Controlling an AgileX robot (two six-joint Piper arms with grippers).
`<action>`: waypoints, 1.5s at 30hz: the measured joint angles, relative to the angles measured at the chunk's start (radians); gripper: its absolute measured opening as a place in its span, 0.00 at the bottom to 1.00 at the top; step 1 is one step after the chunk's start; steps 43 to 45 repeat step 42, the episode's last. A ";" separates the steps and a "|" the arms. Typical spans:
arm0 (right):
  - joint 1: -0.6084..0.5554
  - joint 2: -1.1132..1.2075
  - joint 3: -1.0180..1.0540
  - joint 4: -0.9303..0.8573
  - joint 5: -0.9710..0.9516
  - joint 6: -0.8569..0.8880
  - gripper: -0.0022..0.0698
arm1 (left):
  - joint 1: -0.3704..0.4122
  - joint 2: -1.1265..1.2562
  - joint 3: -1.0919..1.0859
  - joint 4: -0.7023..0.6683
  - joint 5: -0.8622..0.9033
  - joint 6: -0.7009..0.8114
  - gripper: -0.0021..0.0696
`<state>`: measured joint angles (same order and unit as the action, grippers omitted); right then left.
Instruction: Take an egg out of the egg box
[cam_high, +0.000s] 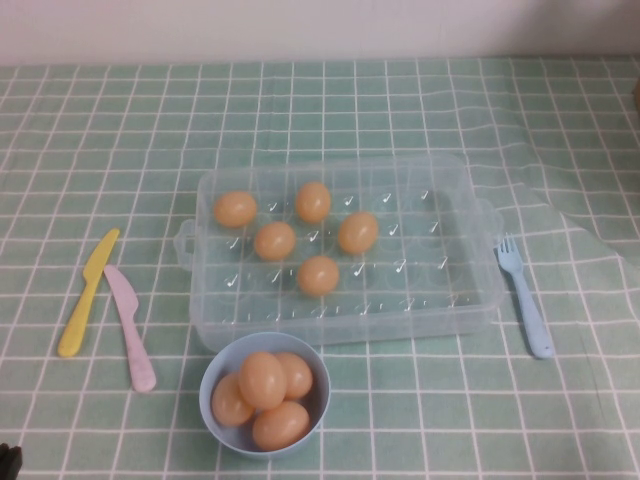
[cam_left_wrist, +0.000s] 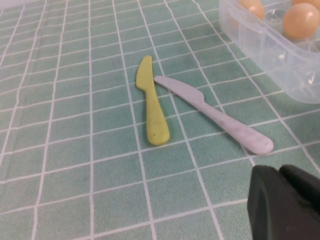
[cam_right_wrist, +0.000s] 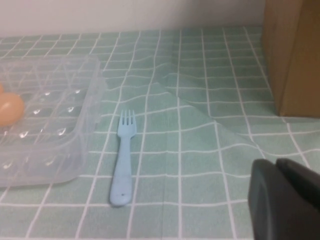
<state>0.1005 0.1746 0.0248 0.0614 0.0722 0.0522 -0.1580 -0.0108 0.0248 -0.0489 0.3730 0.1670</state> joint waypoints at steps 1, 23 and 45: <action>-0.006 -0.014 0.000 0.003 0.012 0.000 0.01 | 0.000 0.000 0.000 0.000 0.000 0.000 0.02; -0.017 -0.182 0.002 0.003 0.291 0.000 0.01 | 0.000 0.000 0.000 0.000 0.000 0.000 0.02; -0.017 -0.182 0.002 0.003 0.291 0.000 0.01 | 0.000 0.000 0.000 0.000 0.000 0.000 0.02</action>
